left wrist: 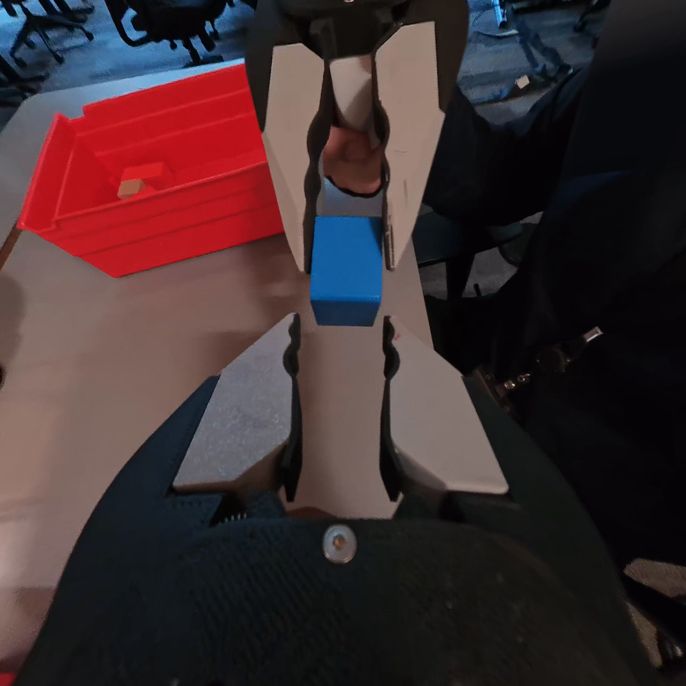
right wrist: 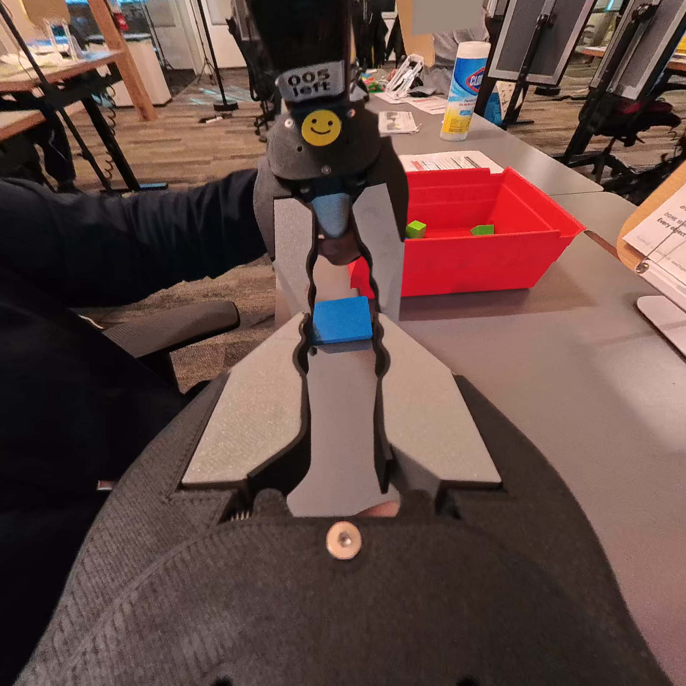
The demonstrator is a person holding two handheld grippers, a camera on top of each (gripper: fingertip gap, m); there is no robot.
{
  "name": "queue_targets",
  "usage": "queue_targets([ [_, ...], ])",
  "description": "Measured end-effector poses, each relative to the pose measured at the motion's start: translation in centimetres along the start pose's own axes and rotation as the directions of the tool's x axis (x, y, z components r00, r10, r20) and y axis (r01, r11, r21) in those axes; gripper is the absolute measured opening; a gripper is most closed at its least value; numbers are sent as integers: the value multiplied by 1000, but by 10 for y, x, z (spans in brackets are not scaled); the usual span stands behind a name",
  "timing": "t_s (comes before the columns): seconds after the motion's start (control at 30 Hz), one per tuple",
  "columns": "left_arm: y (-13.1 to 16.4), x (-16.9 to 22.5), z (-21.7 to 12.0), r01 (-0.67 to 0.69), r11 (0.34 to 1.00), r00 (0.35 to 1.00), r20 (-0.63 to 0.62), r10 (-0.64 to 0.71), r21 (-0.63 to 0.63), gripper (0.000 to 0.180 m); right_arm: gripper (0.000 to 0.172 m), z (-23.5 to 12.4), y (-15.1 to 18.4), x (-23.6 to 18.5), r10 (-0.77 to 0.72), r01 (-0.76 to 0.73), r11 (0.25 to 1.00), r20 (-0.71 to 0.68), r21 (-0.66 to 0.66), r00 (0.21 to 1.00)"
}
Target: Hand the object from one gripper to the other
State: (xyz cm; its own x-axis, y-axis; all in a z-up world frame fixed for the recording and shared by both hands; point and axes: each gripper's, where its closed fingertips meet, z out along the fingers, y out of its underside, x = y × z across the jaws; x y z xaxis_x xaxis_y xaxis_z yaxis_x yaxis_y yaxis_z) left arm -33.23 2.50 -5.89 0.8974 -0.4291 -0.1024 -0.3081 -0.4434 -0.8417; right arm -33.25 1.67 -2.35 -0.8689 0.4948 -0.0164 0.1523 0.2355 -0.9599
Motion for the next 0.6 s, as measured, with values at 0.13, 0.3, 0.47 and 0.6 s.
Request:
queue_targets([
  [0.13,-5,6,3,51,996,998,-38,-48,75,47,30,-2,-6,0,27,-28,999,20,42,999],
  [0.3,-23,5,-1,90,977,995,-53,-81,195,29,30,-4,-11,-3,43,-48,996,53,78,998],
  [0.47,-25,0,-5,58,988,998,9,-60,140,29,30,-6,2,-1,7,-8,1000,48,17,999],
  [0.6,-24,1,-5,47,998,998,40,-49,36,29,30,-6,11,0,-2,4,1000,61,-30,998],
])
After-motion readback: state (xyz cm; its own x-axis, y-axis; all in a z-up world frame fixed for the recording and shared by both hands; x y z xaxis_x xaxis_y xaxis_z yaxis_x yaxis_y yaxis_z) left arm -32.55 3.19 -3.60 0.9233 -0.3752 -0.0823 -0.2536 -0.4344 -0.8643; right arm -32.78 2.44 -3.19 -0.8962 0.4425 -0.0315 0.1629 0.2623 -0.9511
